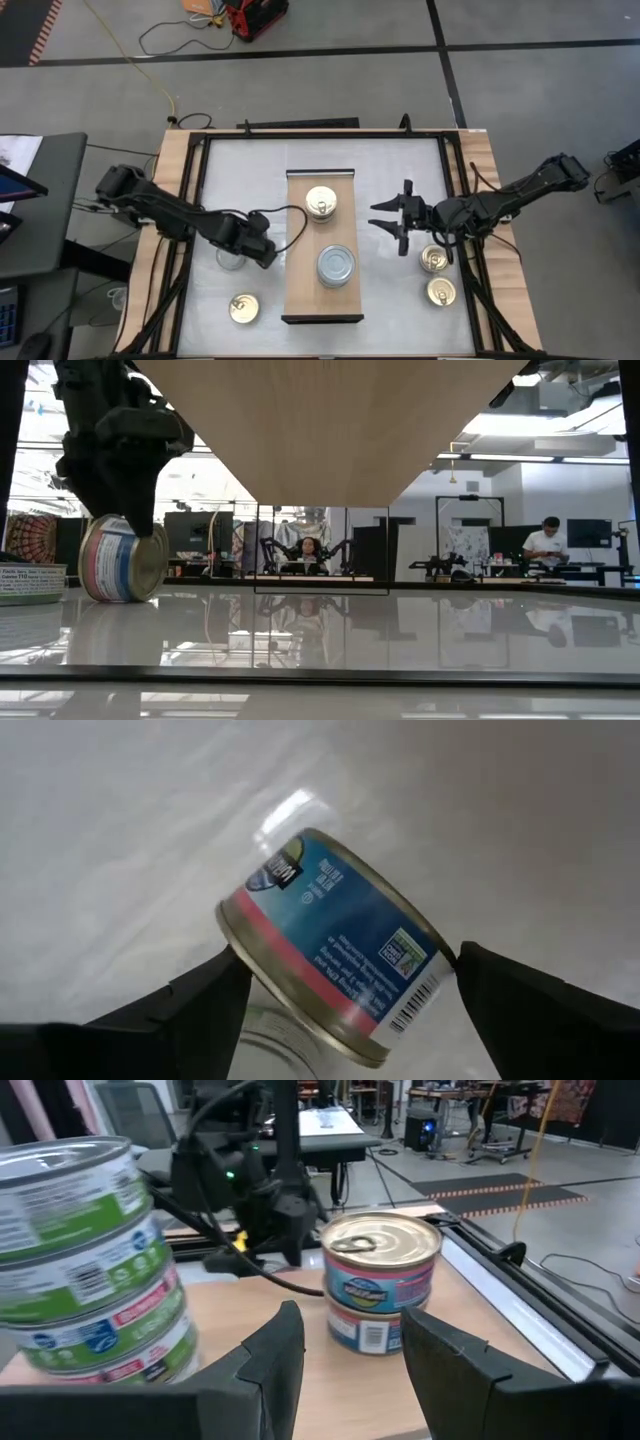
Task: Stack canned seafood by type on shelf
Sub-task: Stack the blue tuna can on top of the stacked blue tuna cans on the shelf
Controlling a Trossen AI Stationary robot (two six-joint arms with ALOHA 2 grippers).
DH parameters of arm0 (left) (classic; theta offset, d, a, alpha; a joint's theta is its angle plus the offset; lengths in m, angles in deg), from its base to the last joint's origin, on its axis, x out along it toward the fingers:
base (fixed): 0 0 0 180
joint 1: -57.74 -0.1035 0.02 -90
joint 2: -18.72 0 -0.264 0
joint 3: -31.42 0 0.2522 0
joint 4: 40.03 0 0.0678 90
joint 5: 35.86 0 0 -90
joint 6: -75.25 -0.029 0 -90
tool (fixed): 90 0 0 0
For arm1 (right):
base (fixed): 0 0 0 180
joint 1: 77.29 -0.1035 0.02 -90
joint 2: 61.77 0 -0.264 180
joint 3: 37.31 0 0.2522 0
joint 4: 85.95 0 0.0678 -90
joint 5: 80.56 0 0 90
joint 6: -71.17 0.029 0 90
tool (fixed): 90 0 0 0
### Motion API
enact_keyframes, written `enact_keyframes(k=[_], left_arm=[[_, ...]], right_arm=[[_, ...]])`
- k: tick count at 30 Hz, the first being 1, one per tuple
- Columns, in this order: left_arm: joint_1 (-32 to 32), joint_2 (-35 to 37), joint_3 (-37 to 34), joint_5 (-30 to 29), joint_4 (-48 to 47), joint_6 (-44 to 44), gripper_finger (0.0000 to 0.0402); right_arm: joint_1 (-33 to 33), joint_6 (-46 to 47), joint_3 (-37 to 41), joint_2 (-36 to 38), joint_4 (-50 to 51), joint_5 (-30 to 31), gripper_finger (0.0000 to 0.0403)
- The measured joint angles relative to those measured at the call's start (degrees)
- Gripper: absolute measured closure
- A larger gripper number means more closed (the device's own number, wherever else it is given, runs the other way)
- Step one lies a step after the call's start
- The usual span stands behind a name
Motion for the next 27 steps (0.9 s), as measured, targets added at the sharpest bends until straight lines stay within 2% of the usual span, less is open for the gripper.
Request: enact_keyframes(k=[9, 20, 27], left_arm=[[0.57, -0.26, 2.13, -2.96, -11.98, 2.15, 0.007], [-0.08, 2.83, 2.03, -9.56, -9.05, 3.53, 0.007], [-2.72, -0.48, 2.03, -12.94, -7.11, -0.95, 0.007]], right_arm=[[-2.01, -0.87, 0.0, 0.0, -1.44, -0.06, 0.0207], [-1.99, -0.61, 0.0, 0.0, -1.75, -0.04, 0.0207], [-1.99, -0.85, 0.0, 0.02, -1.84, -0.06, 0.0207]])
